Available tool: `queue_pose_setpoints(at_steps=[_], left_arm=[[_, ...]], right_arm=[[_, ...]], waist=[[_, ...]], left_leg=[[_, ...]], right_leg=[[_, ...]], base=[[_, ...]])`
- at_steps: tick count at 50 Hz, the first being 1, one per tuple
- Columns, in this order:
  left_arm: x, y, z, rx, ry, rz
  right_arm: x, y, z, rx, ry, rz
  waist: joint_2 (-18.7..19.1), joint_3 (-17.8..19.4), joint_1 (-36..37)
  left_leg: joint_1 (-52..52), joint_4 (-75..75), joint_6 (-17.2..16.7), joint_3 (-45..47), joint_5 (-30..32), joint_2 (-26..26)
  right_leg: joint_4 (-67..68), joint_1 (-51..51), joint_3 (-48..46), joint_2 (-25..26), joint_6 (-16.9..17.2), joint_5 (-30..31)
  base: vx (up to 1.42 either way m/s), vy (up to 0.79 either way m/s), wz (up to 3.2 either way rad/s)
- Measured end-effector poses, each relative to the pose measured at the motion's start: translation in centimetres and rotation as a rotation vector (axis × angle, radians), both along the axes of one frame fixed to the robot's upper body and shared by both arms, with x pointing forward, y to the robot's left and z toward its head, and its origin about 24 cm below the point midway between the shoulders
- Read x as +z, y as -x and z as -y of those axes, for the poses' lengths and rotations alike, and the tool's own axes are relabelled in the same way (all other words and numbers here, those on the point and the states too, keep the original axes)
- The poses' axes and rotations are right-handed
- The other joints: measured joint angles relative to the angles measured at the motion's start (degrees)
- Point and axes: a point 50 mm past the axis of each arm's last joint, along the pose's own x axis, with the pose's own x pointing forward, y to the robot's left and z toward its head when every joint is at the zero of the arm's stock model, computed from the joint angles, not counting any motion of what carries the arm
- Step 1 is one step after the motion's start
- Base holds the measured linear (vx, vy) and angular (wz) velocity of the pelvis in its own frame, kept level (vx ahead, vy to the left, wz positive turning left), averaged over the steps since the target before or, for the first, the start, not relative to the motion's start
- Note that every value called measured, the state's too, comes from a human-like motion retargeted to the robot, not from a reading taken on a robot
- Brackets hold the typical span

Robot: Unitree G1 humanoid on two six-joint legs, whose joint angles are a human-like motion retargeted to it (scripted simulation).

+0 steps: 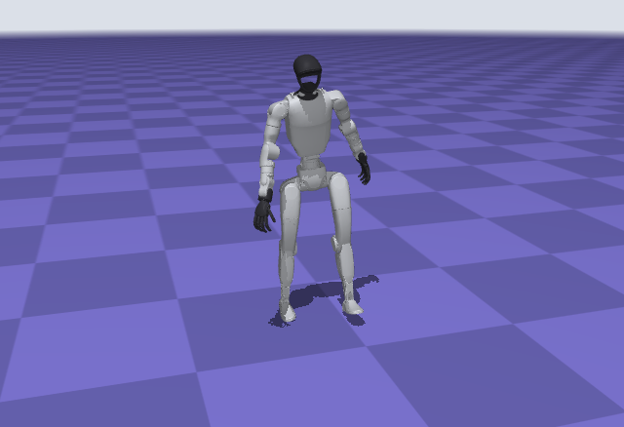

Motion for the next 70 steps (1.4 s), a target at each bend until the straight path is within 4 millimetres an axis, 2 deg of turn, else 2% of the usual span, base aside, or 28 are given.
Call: queue_pose_setpoints(at_steps=[4, 8, 12, 16, 20, 24, 27, 31, 35, 38, 40, 44, 48, 52, 57, 60, 63, 66, 70], left_arm=[[0.5, 2.2, -0.5, 0.038, 0.032, -0.036], [1.0, 1.7, -1.7, 0.004, 0.06, -0.021], [1.6, -1.6, -3.7, -0.034, -0.001, 0.066], [2.3, -7.0, -5.1, -0.01, -0.128, 0.213], [3.3, -13.8, -5.0, -0.004, -0.21, 0.353], [5.8, -22.4, -3.3, -0.134, -0.245, 0.507], [9.2, -29.2, -1.1, -0.28, -0.272, 0.68], [15.7, -36.9, 2.5, -0.426, -0.297, 0.976], [22.6, -41.6, 5.5, -0.502, -0.304, 1.237], [26.8, -43.4, 6.8, -0.535, -0.321, 1.359], [28.9, -44.1, 7.3, -0.544, -0.335, 1.408], [30.8, -44.9, 7.9, -0.53, -0.342, 1.44], [30.1, -44.9, 8.2, -0.526, -0.315, 1.404], [27.2, -44.2, 8.4, -0.589, -0.284, 1.294], [21.2, -41.8, 8.2, -0.709, -0.236, 1.094], [17.0, -39.3, 7.8, -0.747, -0.194, 0.965], [12.6, -35.7, 6.9, -0.725, -0.149, 0.839], [8.4, -31.0, 5.3, -0.639, -0.108, 0.712], [3.8, -23.0, 2.5, -0.439, -0.076, 0.526]], right_arm=[[3.5, -3.8, 0.0, 0.05, 0.014, 0.147], [5.7, -5.6, -0.4, 0.043, -0.048, 0.279], [6.1, -5.6, -1.5, 0.021, -0.152, 0.379], [5.0, -4.2, -3.4, 0.048, -0.238, 0.418], [2.9, -1.5, -5.3, 0.116, -0.293, 0.357], [-0.1, 2.6, -6.3, 0.14, -0.327, 0.215], [-2.6, 6.5, -6.6, 0.116, -0.339, 0.088], [-5.3, 11.9, -6.6, 0.05, -0.345, -0.09], [-7.0, 16.7, -6.2, -0.017, -0.354, -0.257], [-7.6, 19.3, -5.9, -0.057, -0.367, -0.349], [-7.7, 20.6, -5.6, -0.08, -0.378, -0.39], [-7.8, 22.2, -5.3, -0.116, -0.405, -0.435], [-7.8, 22.8, -5.2, -0.137, -0.434, -0.458], [-7.8, 22.7, -5.3, -0.137, -0.46, -0.469], [-7.7, 21.6, -5.1, -0.14, -0.471, -0.439], [-7.5, 20.3, -4.5, -0.172, -0.457, -0.377], [-7.1, 18.5, -3.6, -0.218, -0.425, -0.293], [-6.6, 16.3, -2.3, -0.255, -0.368, -0.22], [-5.9, 13.0, -0.5, -0.255, -0.246, -0.185]], waist=[[-1.61, 0.06, 3.76], [-4.29, -0.99, 8.93], [-8.37, -2.52, 14.83], [-12.81, -3.56, 18.37], [-16.2, -4.08, 18.03], [-16.99, -4.47, 14.62], [-16.44, -4.71, 11.45], [-15.57, -4.72, 7.24], [-14.95, -4.35, 2.96], [-14.52, -3.91, -0.48], [-14.16, -3.61, -2.8], [-13.43, -3.26, -7.21], [-12.77, -3.39, -10.98], [-11.95, -3.78, -13.84], [-9.92, -3.78, -16.1], [-7.76, -3.37, -16.81], [-4.95, -2.73, -16.84], [-2.3, -2.21, -16.26], [-0.07, -2.05, -14.86]], left_leg=[[-2.25, -0.81, -1.17, 3.55, 0.98, 1.85], [-3.54, -0.84, -2.0, 6.43, 2.41, 3.79], [-3.44, -0.84, -2.58, 8.11, 4.7, 5.26], [-2.34, -0.84, -3.08, 9.43, 5.6, 5.87], [-0.82, -0.84, -2.76, 10.0, 4.13, 5.02], [0.98, -0.72, -2.39, 8.43, 1.99, 4.75], [2.5, -0.62, -2.54, 6.85, 0.67, 4.97], [4.62, -0.46, -3.18, 5.56, -0.85, 4.96], [6.81, -0.03, -3.89, 4.88, -2.39, 4.6], [8.17, 0.91, -4.22, 4.06, -3.69, 4.28], [8.95, 1.7, -4.35, 3.32, -4.58, 4.09], [10.21, 3.37, -4.34, 1.51, -6.37, 3.58], [11.26, 4.59, -4.14, -0.44, -7.93, 2.83], [12.11, 5.05, -4.06, -2.47, -9.06, 1.91], [12.63, 5.17, -4.14, -5.79, -9.8, 1.03], [12.42, 5.25, -3.65, -8.27, -9.58, -0.19], [12.2, 5.45, -3.34, -10.55, -8.81, -0.74], [12.0, 5.64, -2.95, -12.13, -7.76, -0.9], [11.32, 5.35, -1.72, -12.61, -6.81, -1.4]], right_leg=[[0.87, 1.77, 1.75, 0.23, 0.0, -1.85], [1.41, 2.49, 4.47, 0.46, 0.0, -3.19], [1.36, 2.29, 7.74, 0.66, 0.0, -3.44], [0.98, 2.22, 10.29, 0.57, 0.0, -2.27], [1.15, 2.8, 11.89, -0.49, 0.0, 0.16], [2.22, 3.42, 14.15, 0.56, -1.31, 2.06], [2.14, 2.72, 14.43, 2.08, -1.96, 1.02], [0.24, -0.09, 11.45, 2.99, -1.29, 1.3], [-1.85, -3.59, 9.53, 3.31, -0.41, 5.06], [-2.72, -5.83, 10.21, 3.58, -0.59, 7.89], [-2.88, -7.12, 10.57, 3.72, -0.91, 8.89], [-3.04, -8.89, 9.02, 3.56, -1.1, 9.66], [-3.11, -10.04, 5.96, 3.13, -0.65, 10.52], [-3.11, -10.72, 1.6, 2.52, -0.08, 10.51], [-3.11, -10.08, -0.54, 2.31, 0.0, 11.95], [-3.11, -9.19, -2.16, 0.62, 0.0, 10.92], [-3.07, -8.24, -4.25, -0.47, 0.0, 9.19], [-3.0, -7.45, -5.66, -0.86, 0.0, 7.97], [-2.96, -6.42, -6.74, -1.56, 0.0, 6.69]], base=[[0.32, 0.05, -0.43], [0.34, 0.09, -0.68], [0.35, 0.15, -0.84], [0.34, 0.22, -0.66], [0.32, 0.3, -0.17], [0.29, 0.26, 0.31], [0.27, 0.21, 0.43], [0.24, 0.17, 0.29], [0.22, 0.13, 0.17], [0.21, 0.1, 0.24], [0.21, 0.08, 0.32], [0.22, 0.05, 0.41], [0.23, 0.0, 0.47], [0.23, -0.06, 0.52], [0.23, -0.13, 0.64], [0.21, -0.1, 0.72], [0.2, -0.14, 0.64], [0.19, -0.18, 0.47], [0.17, -0.16, 0.29]])
